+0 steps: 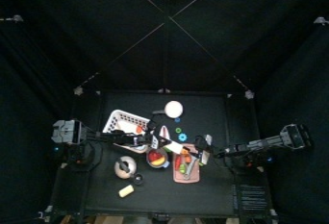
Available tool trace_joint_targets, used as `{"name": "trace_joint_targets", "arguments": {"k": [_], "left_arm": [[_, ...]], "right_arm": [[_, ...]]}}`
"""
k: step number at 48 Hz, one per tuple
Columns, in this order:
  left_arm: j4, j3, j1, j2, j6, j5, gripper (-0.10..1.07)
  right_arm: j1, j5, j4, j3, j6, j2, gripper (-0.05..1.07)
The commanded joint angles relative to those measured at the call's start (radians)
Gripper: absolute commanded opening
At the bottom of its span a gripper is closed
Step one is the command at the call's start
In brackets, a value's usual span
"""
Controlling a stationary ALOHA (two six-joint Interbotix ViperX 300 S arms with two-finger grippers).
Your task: Place cleaver in basket
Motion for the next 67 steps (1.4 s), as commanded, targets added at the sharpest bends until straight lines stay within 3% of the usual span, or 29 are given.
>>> {"name": "trace_joint_targets", "arguments": {"k": [1,11,22,28,35,43,49,67], "left_arm": [[0.003,0.035,0.002,-0.078,0.003,-0.032,0.48],[0.003,0.193,0.014,-0.258,0.006,-0.034,0.48],[0.011,0.390,0.089,-0.565,0.006,0.008,0.48],[0.014,0.451,0.137,-0.736,0.008,0.114,0.48],[0.020,0.494,0.225,-0.876,0.011,0.298,0.48],[0.037,0.522,0.321,-0.930,0.015,0.436,0.48],[0.048,0.534,0.371,-0.928,0.015,0.460,0.48],[0.043,0.560,0.390,-0.927,0.014,0.535,0.49]], "right_arm": [[0.000,0.000,0.000,-0.008,-0.002,-0.006,0.90],[-0.002,0.000,-0.002,-0.008,-0.002,-0.005,0.90],[-0.002,0.000,-0.002,-0.008,-0.002,-0.005,0.90],[-0.003,0.000,-0.003,-0.011,-0.002,-0.003,0.90],[-0.008,0.000,-0.002,-0.012,-0.002,0.000,0.90],[-0.011,0.000,-0.003,-0.012,-0.002,0.002,0.90],[-0.015,0.000,-0.002,-0.011,-0.002,0.008,0.90],[-0.025,0.000,-0.005,-0.014,-0.002,0.018,0.90]]}}
